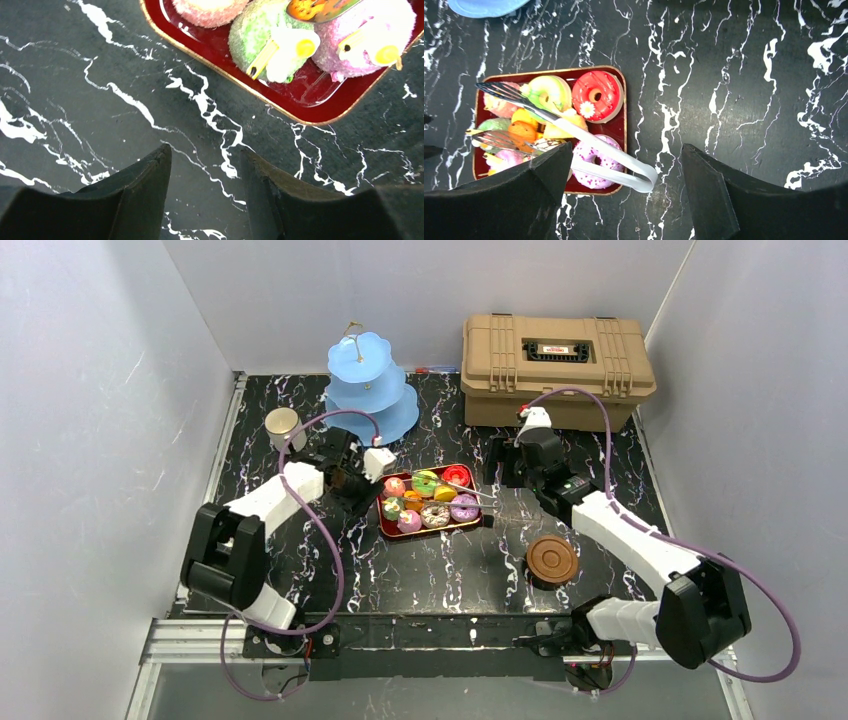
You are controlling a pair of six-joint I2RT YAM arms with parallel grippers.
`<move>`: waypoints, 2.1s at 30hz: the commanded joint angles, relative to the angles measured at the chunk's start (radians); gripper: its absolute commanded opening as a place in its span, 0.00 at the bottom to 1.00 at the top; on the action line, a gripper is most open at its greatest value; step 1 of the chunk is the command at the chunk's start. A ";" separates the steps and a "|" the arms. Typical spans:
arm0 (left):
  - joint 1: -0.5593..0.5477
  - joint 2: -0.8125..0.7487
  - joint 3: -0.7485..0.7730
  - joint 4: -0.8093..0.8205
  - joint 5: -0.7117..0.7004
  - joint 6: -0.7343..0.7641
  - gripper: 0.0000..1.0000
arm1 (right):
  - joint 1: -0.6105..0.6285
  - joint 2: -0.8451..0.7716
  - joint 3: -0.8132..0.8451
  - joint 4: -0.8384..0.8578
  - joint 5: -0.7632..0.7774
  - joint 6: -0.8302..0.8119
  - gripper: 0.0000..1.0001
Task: Serve the afternoon tea
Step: Move the tray at the center of the board.
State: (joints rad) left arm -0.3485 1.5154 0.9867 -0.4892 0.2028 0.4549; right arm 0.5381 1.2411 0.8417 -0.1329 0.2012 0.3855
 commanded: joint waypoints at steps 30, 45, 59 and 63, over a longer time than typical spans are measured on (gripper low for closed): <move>-0.224 0.372 0.327 0.172 -0.152 0.110 0.50 | -0.017 -0.186 -0.093 -0.032 -0.025 -0.017 0.99; -0.278 0.536 0.622 0.109 -0.138 0.059 0.51 | -0.032 -0.188 -0.108 -0.112 0.058 -0.028 0.97; -0.196 0.159 0.546 -0.186 0.128 -0.019 0.98 | -0.197 -0.051 -0.052 -0.082 -0.110 -0.120 0.79; -0.196 0.116 0.567 -0.250 0.135 -0.056 0.98 | -0.202 -0.005 -0.039 -0.091 -0.137 -0.130 0.77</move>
State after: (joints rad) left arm -0.5388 1.6752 1.5509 -0.6102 0.2794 0.4530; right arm 0.3412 1.2083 0.7490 -0.2447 0.1268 0.2874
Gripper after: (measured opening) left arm 0.981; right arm 0.782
